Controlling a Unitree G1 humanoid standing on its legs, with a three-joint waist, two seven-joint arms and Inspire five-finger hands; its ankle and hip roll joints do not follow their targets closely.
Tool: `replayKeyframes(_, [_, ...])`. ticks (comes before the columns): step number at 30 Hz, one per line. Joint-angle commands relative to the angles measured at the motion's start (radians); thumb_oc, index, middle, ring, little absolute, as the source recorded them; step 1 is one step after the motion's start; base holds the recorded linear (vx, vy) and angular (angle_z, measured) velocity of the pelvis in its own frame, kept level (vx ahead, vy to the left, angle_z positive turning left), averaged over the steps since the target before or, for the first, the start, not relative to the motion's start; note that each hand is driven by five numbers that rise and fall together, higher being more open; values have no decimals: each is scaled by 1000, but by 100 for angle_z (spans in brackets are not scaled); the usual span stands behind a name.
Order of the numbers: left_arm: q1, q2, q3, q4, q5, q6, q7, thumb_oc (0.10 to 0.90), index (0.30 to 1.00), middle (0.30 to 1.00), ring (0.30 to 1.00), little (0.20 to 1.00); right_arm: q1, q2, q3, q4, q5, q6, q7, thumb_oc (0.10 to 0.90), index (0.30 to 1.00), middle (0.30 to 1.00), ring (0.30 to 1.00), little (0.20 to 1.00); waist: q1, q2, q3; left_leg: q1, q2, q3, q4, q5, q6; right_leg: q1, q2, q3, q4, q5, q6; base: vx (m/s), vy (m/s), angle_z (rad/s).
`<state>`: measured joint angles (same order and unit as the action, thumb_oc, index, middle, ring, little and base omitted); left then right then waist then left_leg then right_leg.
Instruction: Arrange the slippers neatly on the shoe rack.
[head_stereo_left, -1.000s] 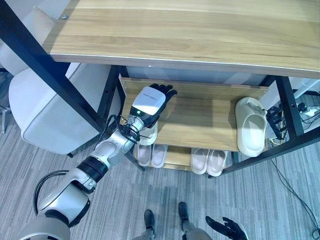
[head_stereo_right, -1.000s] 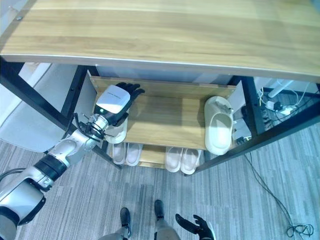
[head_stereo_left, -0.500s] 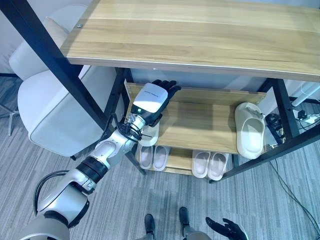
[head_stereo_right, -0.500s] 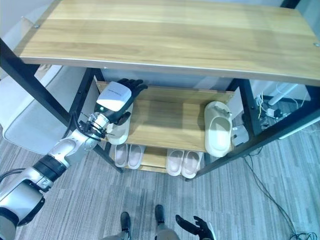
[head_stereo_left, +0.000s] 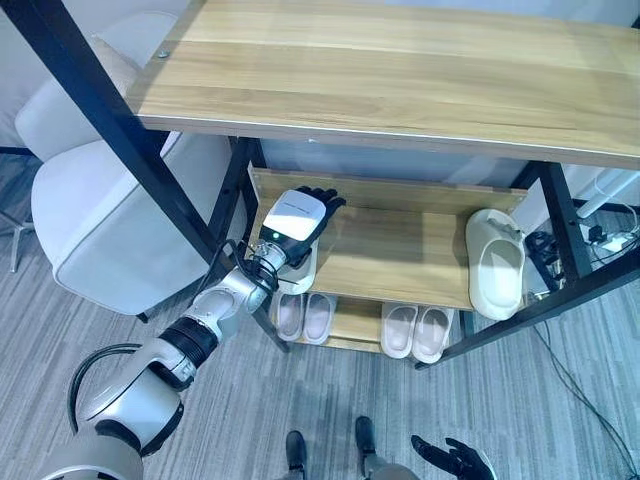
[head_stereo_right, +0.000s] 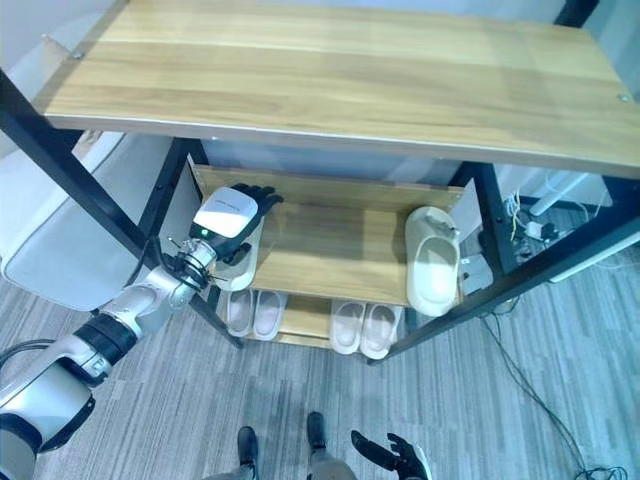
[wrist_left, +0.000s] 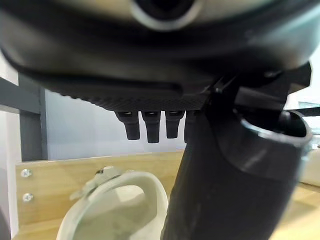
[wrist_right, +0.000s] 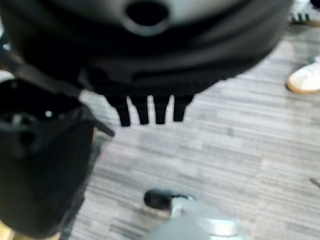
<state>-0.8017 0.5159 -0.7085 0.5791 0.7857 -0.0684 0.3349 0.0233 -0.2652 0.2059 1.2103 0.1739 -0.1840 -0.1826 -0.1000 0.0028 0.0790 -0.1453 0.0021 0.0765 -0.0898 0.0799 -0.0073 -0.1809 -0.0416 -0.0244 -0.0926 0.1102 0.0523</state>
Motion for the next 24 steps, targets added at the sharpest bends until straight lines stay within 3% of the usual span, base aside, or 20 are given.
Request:
replayKeyframes(1, [-188,-17,44,50,-14,13,65,800,900,900,900,900,58,-47,-16,-1,-9,-9,-26,800,900,900,900,900,17,2,-64,14,-3,-35,2,-74,-48,29,-42,-11,5,-83,119,47,2,0])
replayKeyframes(9, [-181,-12,42,72,-5,17,67,800,900,900,900,900,65,-42,-11,-2,-16,-10,-28,800,900,900,900,900,16,-2,-68,17,-2,-35,2,-76,-47,31,-44,-13,5,-85,120,10,1,0])
replayKeyframes(24, [-285,-23,-34,256,-2,47,98,800,900,900,900,900,33,-69,-15,-15,9,-26,-48,800,900,900,900,900,-1,-8,-74,-54,3,-23,2,-61,-47,-44,-41,-2,5,-60,123,1,0,0])
